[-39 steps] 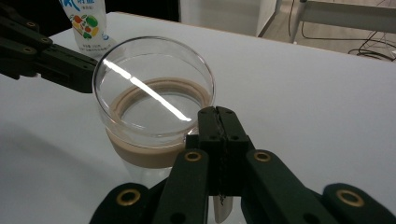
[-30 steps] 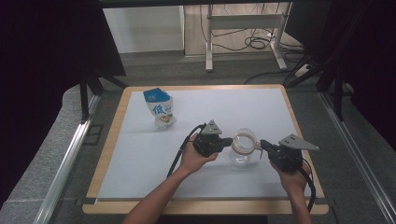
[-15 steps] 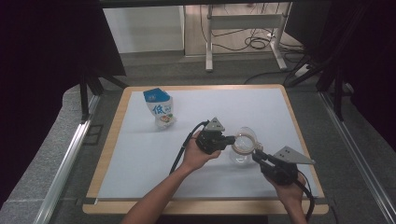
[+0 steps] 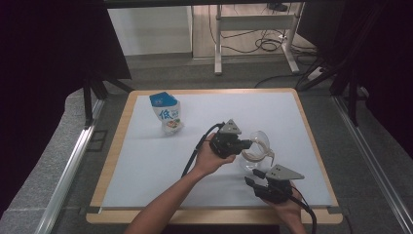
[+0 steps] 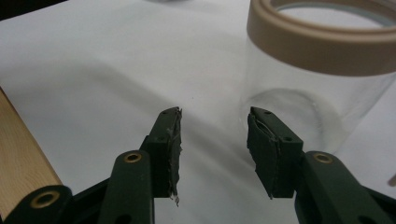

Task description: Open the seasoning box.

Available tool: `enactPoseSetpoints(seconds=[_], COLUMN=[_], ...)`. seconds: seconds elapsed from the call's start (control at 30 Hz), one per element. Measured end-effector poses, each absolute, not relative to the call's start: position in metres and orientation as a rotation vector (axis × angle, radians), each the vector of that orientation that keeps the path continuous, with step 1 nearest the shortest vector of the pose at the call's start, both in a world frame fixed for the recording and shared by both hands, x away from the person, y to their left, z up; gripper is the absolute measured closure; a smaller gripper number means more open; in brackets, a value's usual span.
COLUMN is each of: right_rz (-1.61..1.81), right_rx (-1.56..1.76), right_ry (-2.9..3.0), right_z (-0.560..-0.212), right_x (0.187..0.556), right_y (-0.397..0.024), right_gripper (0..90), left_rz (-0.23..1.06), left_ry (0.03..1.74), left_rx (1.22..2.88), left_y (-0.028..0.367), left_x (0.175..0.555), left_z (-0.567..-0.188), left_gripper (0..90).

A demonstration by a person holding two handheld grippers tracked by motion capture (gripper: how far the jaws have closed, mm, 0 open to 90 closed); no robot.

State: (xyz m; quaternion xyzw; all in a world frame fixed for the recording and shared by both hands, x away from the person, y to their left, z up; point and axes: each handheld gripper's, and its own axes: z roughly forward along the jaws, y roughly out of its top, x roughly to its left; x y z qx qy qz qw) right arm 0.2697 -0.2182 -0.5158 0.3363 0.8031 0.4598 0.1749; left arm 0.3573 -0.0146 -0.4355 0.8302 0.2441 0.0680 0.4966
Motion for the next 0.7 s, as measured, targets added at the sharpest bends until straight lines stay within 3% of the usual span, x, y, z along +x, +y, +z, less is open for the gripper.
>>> enactPoseSetpoints(seconds=[0.5, 0.7], right_rz=[1.259, 1.258], right_rx=[0.957, 0.964], right_ry=[2.299, 2.293], right_z=[-0.528, -0.529], right_x=[0.272, 0.272], right_y=[-0.213, -0.214], right_gripper=[52.7, 51.5], left_rz=[0.163, 0.145], left_ry=[0.472, 0.481], left_rx=[2.064, 2.063], left_y=[-0.062, -0.060], left_x=[0.351, 0.355], left_z=[-0.411, -0.414], left_gripper=[89.9, 89.8])
